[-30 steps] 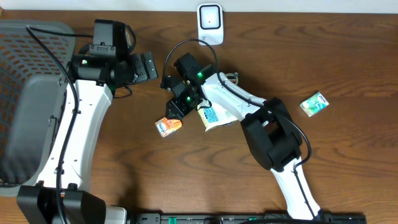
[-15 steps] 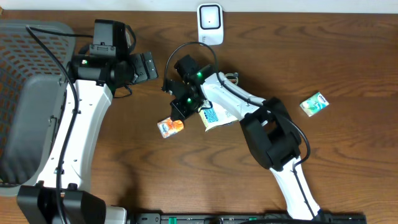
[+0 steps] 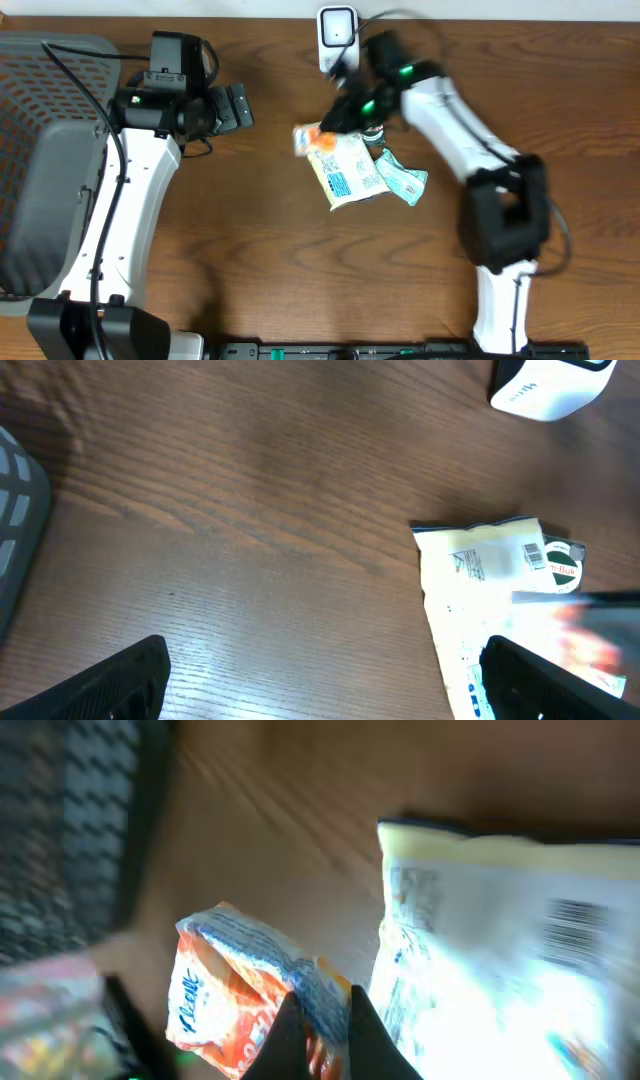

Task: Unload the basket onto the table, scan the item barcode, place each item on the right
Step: 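Lift the orange pack and move it right with the right gripper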

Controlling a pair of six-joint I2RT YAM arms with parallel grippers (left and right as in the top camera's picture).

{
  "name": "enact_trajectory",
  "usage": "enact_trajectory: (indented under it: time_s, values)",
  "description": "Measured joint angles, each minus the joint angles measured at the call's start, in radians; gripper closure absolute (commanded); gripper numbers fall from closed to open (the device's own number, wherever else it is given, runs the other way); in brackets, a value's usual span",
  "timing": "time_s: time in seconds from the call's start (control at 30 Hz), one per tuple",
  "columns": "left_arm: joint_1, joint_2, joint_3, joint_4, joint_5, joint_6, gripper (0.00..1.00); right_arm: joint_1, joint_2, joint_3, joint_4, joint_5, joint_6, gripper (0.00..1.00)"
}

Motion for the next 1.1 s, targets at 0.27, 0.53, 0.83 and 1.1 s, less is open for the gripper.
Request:
enact_trajectory:
  time_s: [0.27, 0.53, 0.83, 1.1]
  values:
    - [0.0, 0.0, 0.0, 0.0, 0.0, 0.0, 0.02, -0.229, -0.138, 0.018, -0.115, -0.102, 0.203, 0.99]
    - [0.0, 0.0, 0.0, 0.0, 0.0, 0.0, 0.02, -0.383, -0.134, 0.016, -0.37, -0.172, 0.376, 0.99]
    - [0.0, 0.0, 0.0, 0.0, 0.0, 0.0, 0.02, -0.382, -0.134, 0.016, -0.483, -0.327, 0.42, 0.99]
    - [0.0, 0.0, 0.0, 0.0, 0.0, 0.0, 0.02, -0.382, -0.134, 0.016, -0.491, -0.373, 0.427, 0.99]
